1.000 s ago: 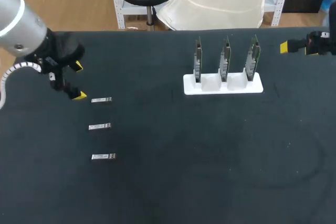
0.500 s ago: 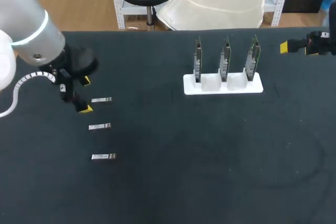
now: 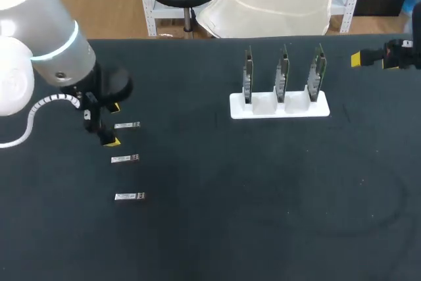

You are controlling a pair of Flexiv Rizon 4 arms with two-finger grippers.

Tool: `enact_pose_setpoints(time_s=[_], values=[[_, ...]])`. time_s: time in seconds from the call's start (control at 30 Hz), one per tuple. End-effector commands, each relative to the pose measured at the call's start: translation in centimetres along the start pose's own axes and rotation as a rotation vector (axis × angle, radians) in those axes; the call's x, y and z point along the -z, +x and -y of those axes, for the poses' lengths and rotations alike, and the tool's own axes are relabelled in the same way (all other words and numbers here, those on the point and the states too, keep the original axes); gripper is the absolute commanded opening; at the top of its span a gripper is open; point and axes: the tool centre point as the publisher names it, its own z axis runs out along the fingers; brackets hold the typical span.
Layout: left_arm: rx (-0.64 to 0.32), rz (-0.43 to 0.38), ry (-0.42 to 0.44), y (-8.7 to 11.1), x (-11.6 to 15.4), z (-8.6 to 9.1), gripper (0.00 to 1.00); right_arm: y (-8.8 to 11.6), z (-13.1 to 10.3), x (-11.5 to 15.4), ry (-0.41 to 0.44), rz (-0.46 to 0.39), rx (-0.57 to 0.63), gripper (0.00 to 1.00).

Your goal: Pick up the optical module with the left hand, and insert it into the network port with the right hand.

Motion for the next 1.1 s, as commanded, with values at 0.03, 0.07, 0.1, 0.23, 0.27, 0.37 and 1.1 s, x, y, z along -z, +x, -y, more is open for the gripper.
enact_pose_setpoints(time_s=[0.03,0.07,0.1,0.23,0.27,0.37,1.1], values=[[-0.008,-0.016,0.010,-0.3,-0.8,-0.7,1.00,0.0,-0.1,0.0,0.004,0.001,-0.001,1.00],[-0.006,-0.020,0.010,-0.4,-0.9,-0.8,1.00,0.0,-0.1,0.0,0.004,0.001,-0.001,1.00],[-0.005,-0.022,0.010,-0.3,-1.1,-0.9,1.00,0.0,-0.1,0.0,0.004,0.001,-0.001,1.00],[-0.015,-0.039,0.013,-0.1,-1.6,-1.1,1.00,0.0,-0.1,0.0,0.004,0.001,-0.001,1.00],[-0.016,-0.040,0.015,-0.1,-1.7,-1.2,1.00,0.0,-0.1,0.0,0.004,0.001,-0.001,1.00],[-0.019,-0.046,0.017,-0.1,-2.0,-1.3,1.00,0.0,-0.1,0.0,0.004,0.001,-0.001,1.00],[-0.011,-0.069,0.033,0.2,-3.0,-1.8,0.50,0.0,-0.1,0.0,0.004,0.001,-0.001,1.00]])
